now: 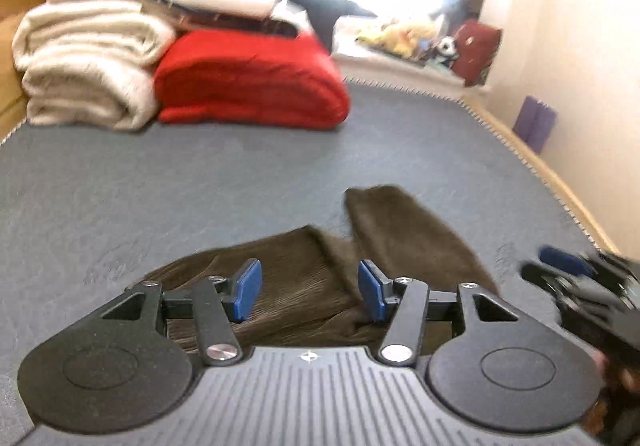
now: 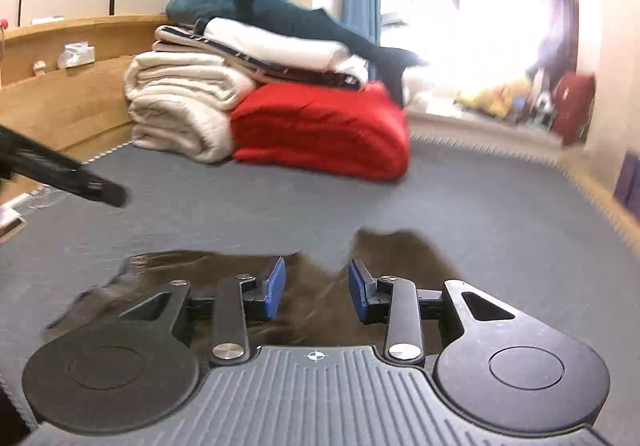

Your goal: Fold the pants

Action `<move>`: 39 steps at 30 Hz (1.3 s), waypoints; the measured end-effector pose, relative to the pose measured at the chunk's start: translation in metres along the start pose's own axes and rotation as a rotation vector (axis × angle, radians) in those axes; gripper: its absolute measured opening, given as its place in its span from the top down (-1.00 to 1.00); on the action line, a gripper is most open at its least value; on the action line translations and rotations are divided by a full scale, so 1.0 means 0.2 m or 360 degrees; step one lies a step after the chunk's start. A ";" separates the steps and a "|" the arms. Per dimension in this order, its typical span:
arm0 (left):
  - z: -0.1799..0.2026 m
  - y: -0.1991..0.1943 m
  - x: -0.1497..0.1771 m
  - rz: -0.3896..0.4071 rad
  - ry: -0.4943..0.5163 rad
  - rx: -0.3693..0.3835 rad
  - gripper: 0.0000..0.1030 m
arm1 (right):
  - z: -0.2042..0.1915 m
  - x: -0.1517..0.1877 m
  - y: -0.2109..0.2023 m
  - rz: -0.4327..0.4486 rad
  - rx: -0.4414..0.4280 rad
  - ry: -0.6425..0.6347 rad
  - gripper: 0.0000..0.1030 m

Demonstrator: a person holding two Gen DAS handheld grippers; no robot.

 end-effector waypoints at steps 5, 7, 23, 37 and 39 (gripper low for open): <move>0.13 0.12 0.19 -0.0110 -0.0011 0.0210 -0.35 | 0.17 -0.02 0.19 -0.0127 0.0095 -0.0035 0.14; 0.16 0.22 0.24 -0.0276 -0.0021 0.0148 -0.08 | 0.19 0.04 0.32 -0.0203 0.0114 0.0008 0.07; -0.11 0.55 0.10 -0.0403 -0.0185 0.0026 0.20 | 0.19 0.15 0.90 -0.0603 0.0139 0.0198 0.35; -0.19 0.55 0.14 -0.0451 -0.0144 -0.0010 0.07 | 0.05 0.39 1.17 -0.1026 0.0200 0.0104 -0.15; -0.21 0.55 0.14 -0.0454 -0.0154 -0.0020 0.07 | 0.08 0.39 1.14 -0.1017 0.0199 0.0130 0.45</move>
Point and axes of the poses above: each gripper's, at about its wrist camera, not at the fingertips, and y roughly the way its jaws point, z to its right, x to its underside, the point moved 6 cm from there along y, roughly the way its jaws point, and after that the axes turned 9 degrees about -z, right-handed, at the moved point
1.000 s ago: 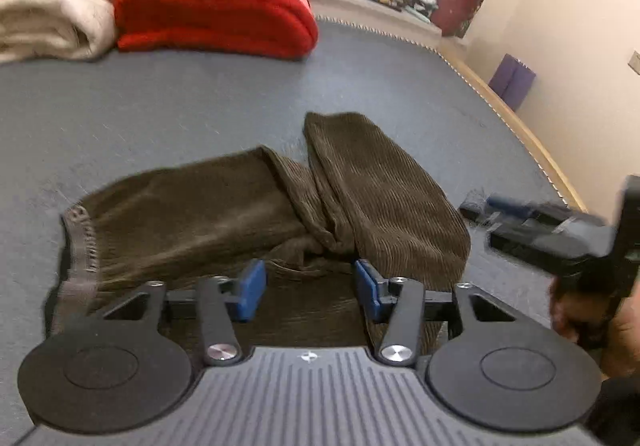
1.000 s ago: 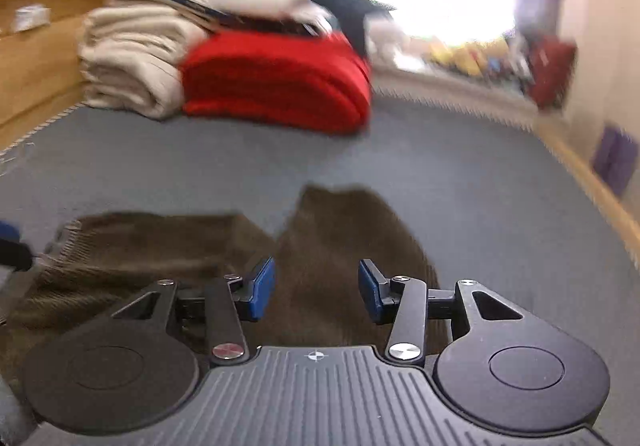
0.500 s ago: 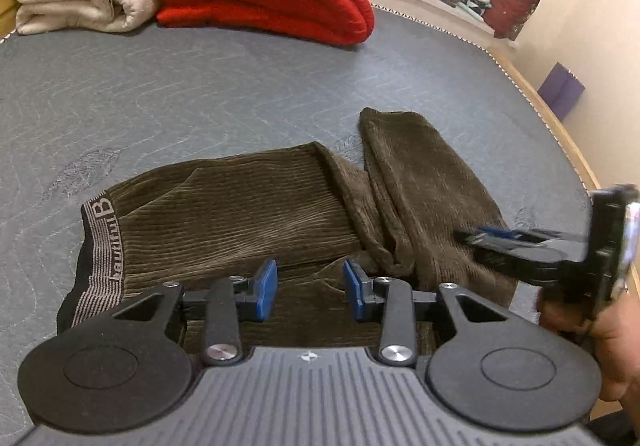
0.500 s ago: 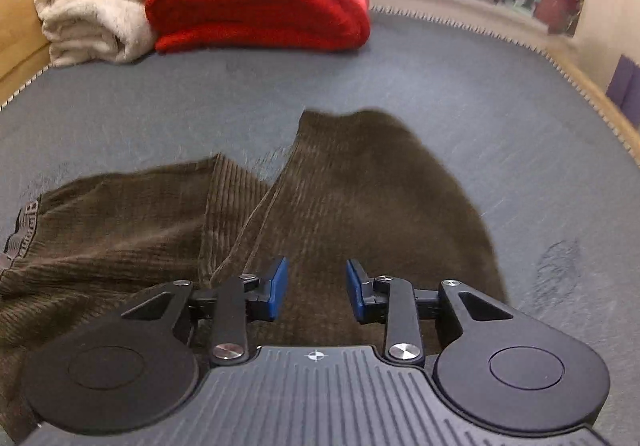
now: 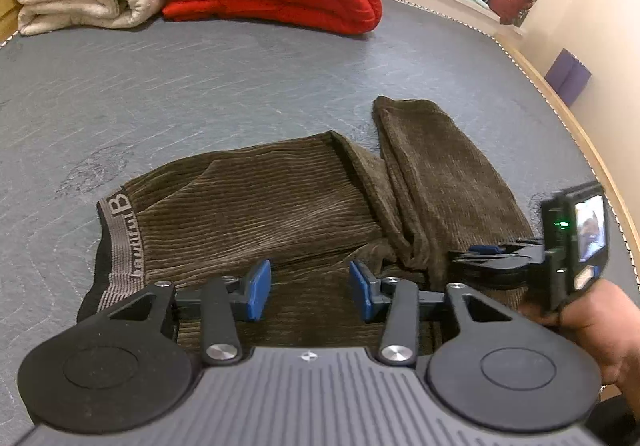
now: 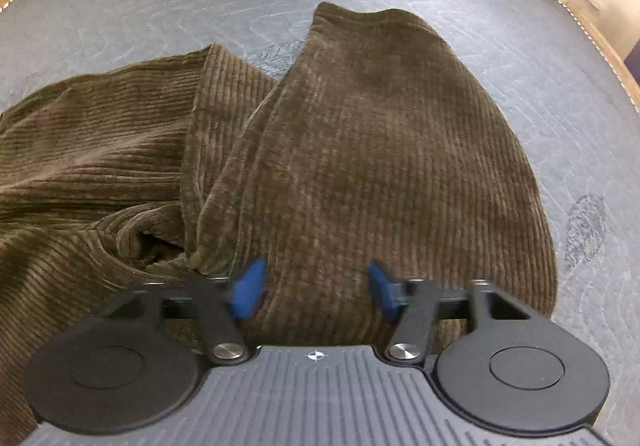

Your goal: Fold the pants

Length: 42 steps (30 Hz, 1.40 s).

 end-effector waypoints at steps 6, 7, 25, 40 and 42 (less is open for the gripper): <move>-0.03 -0.03 0.01 0.0015 -0.0014 -0.0015 0.05 | 0.11 0.10 -0.12 0.0018 -0.0106 -0.0035 1.00; -0.03 -0.04 0.02 0.0016 -0.0017 -0.0015 0.05 | 0.14 0.13 -0.14 0.0014 -0.0111 -0.0047 1.00; 0.10 -0.01 0.10 -0.0026 0.0062 -0.0013 -0.04 | 0.58 0.50 -0.38 0.0123 -0.0235 0.0081 0.66; -0.04 -0.02 0.02 -0.0026 -0.0021 -0.0030 -0.04 | -0.23 0.05 -0.07 0.0070 -0.0009 -0.0403 0.17; -0.07 -0.03 0.01 -0.0020 -0.0039 -0.0035 -0.04 | -0.23 0.07 -0.01 0.0006 0.0078 -0.0475 0.46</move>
Point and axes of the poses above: each gripper's, at about its wrist camera, not at the fingertips, and y roughly the way its jaws point, z to its right, x to its underside, the point moved 6 cm from there along y, roughly the way its jaws point, and after that the axes turned 9 degrees about -z, right-handed, at the moved point
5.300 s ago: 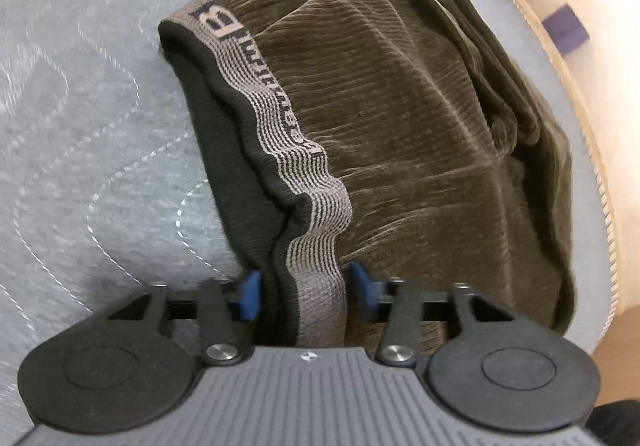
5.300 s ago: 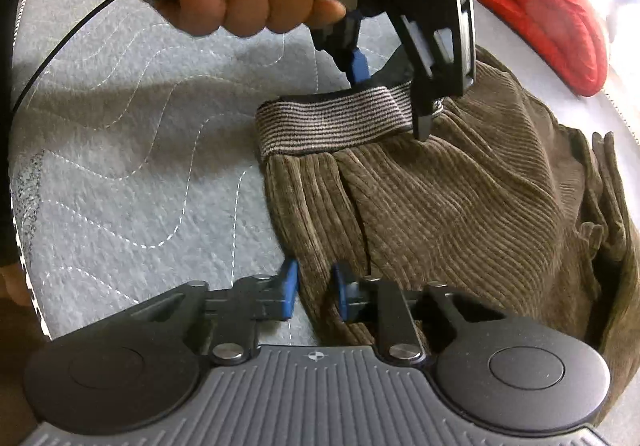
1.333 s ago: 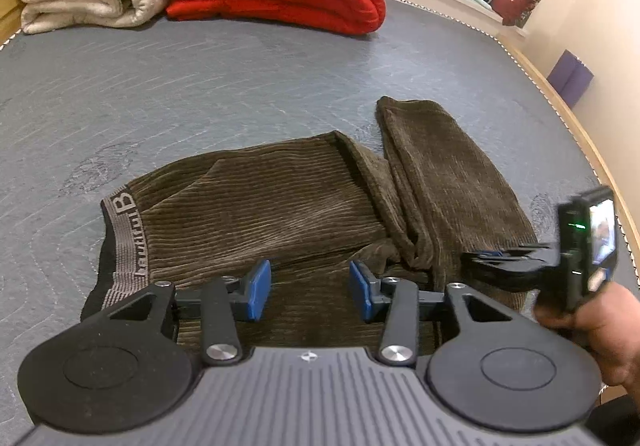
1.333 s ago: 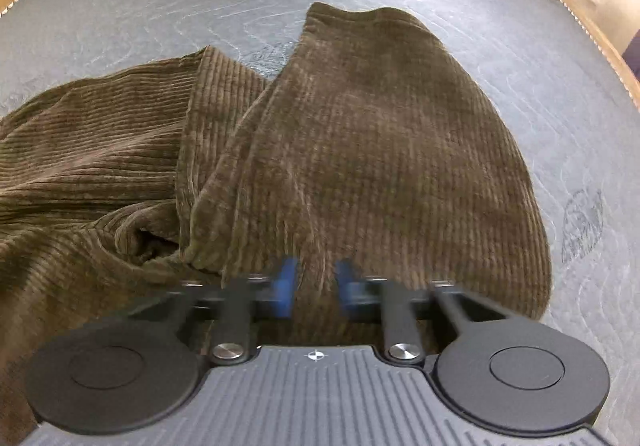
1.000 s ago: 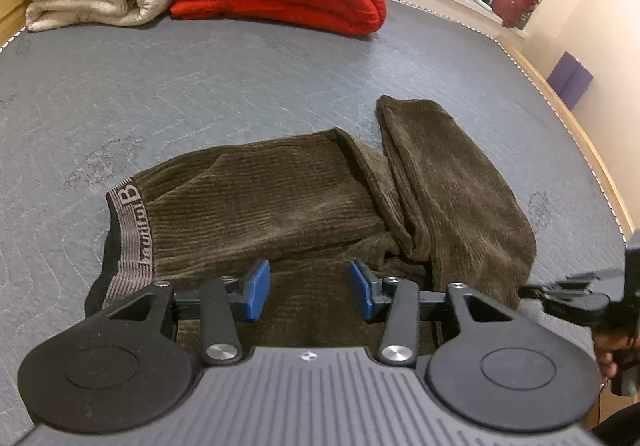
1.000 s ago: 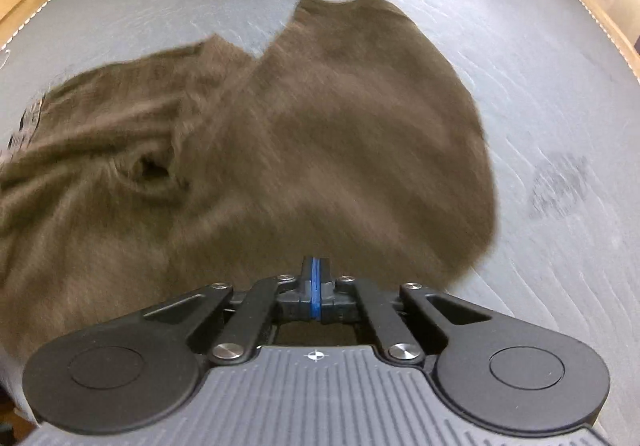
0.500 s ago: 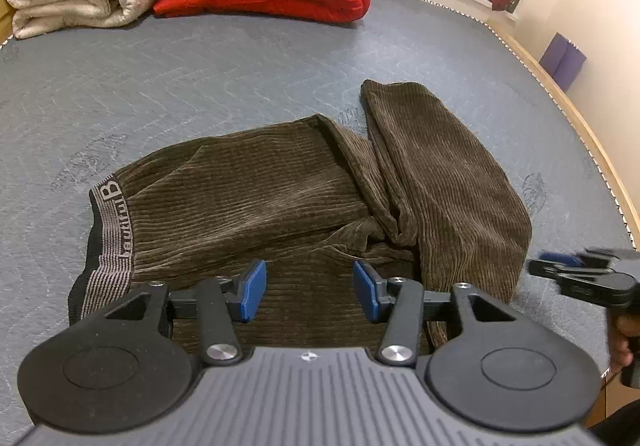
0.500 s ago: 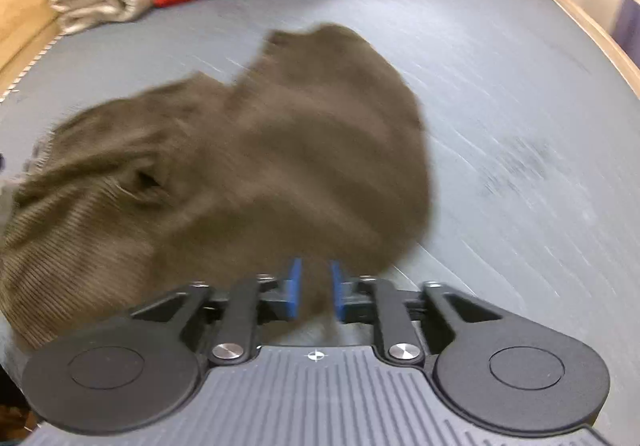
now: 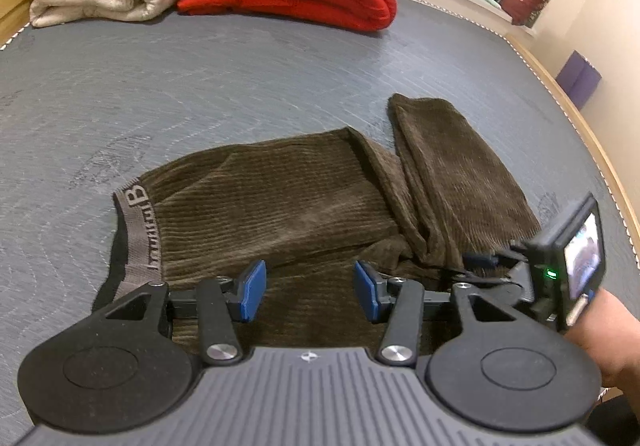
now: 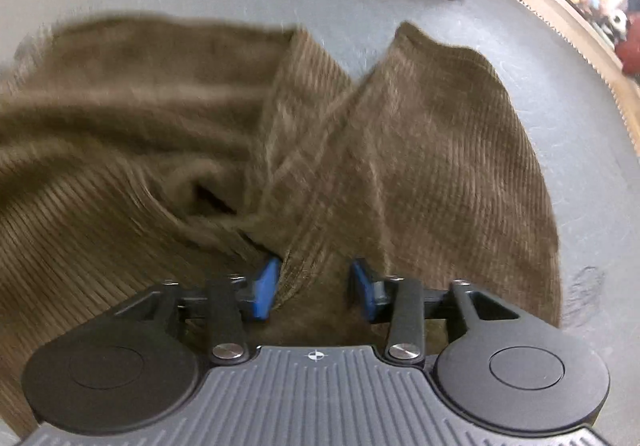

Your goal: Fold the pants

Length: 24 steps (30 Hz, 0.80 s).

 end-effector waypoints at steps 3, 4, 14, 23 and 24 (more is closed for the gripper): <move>-0.04 -0.01 -0.03 0.0006 -0.0041 0.0009 -0.04 | 0.07 0.06 -0.05 0.0019 -0.0095 0.0044 0.85; -0.04 -0.02 -0.03 0.0013 -0.0045 0.0017 -0.04 | 0.10 0.08 -0.08 0.0041 -0.0112 0.0049 0.86; 0.11 -0.07 0.07 0.0021 0.0075 0.0071 -0.04 | 0.67 0.90 -0.36 0.0104 -0.0317 0.0277 0.88; 0.22 -0.03 0.13 -0.0008 0.0131 0.0048 -0.09 | 0.66 1.35 -0.44 -0.0015 -0.0585 0.0264 0.79; 0.22 -0.02 0.13 -0.0012 0.0137 0.0042 -0.10 | 0.68 1.32 -0.47 0.0049 -0.0584 0.0299 0.76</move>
Point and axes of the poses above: each gripper's, at about its wrist camera, not at the fingertips, and y roughly the way its jaws point, z to its right, x to its underside, the point moved 6 cm from there along y, roughly the way its jaws point, and after that the axes turned 9 degrees about -z, right-handed, at the moved point
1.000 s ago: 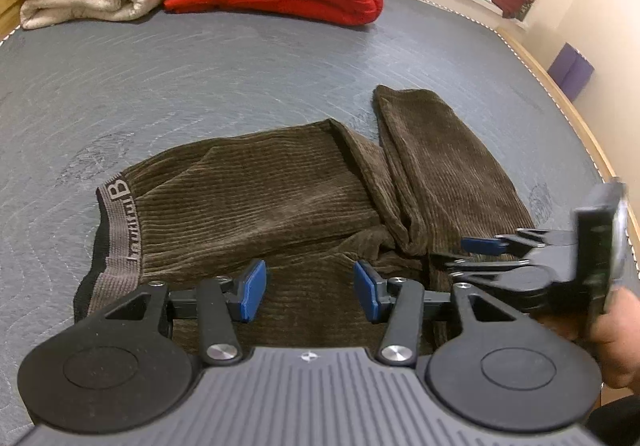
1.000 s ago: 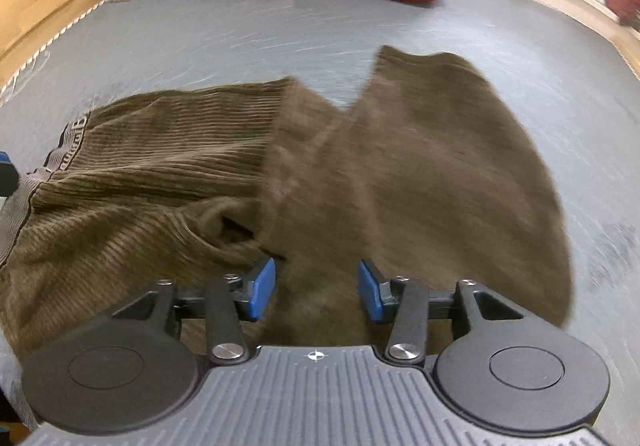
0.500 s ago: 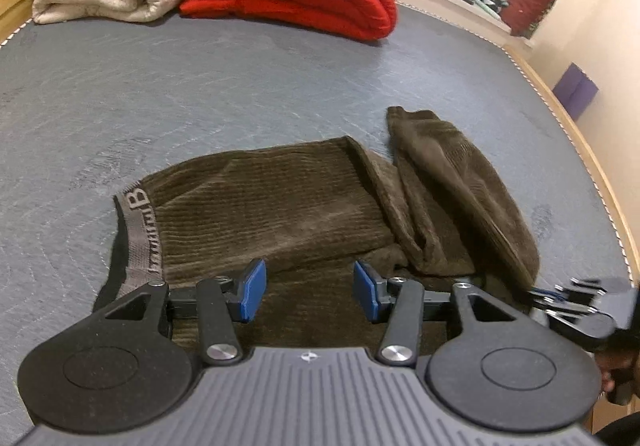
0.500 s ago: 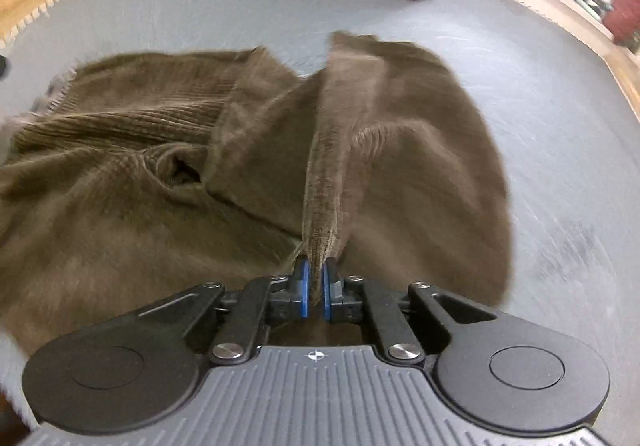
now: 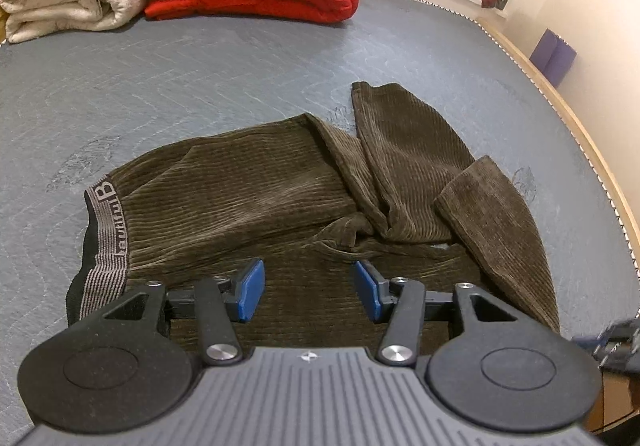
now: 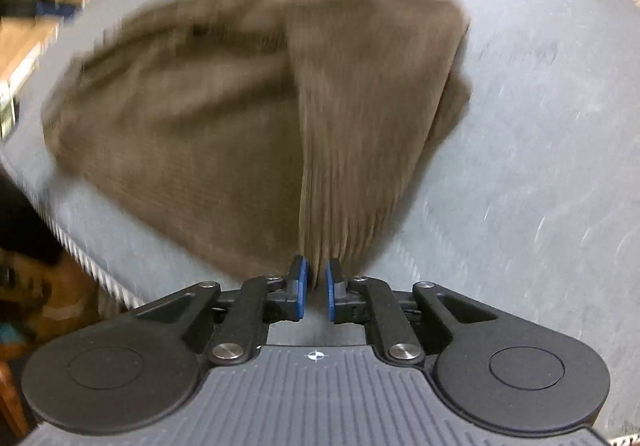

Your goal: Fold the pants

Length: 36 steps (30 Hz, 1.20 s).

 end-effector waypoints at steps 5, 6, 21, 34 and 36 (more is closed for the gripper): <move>0.00 0.05 0.00 -0.0027 0.0015 -0.0012 -0.11 | 0.06 -0.28 -0.12 0.0348 0.0165 0.0158 0.20; -0.01 0.05 -0.01 -0.0029 0.0015 -0.0013 -0.11 | 0.04 -0.34 -0.12 0.0392 0.0209 0.0164 0.20; -0.20 0.19 -0.08 -0.0068 -0.0136 0.0010 -0.18 | -0.40 -1.11 0.54 0.0219 0.0543 -0.0126 0.07; -0.33 0.17 -0.14 -0.0072 -0.0257 0.0025 -0.18 | -0.19 -1.11 0.41 0.0302 0.0605 0.0075 0.87; -0.31 0.15 -0.15 -0.0054 -0.0252 0.0026 -0.18 | -0.05 -1.02 0.25 0.0423 0.0581 0.0222 0.87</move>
Point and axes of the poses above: each gripper's, at about its wrist camera, not at the fingertips, and y roughly the way its jaws point, z to its right, x to its underside, the point moved 6 cm from there along y, roughly the way its jaws point, and after that the axes turned 9 degrees about -z, right-handed, at the moved point
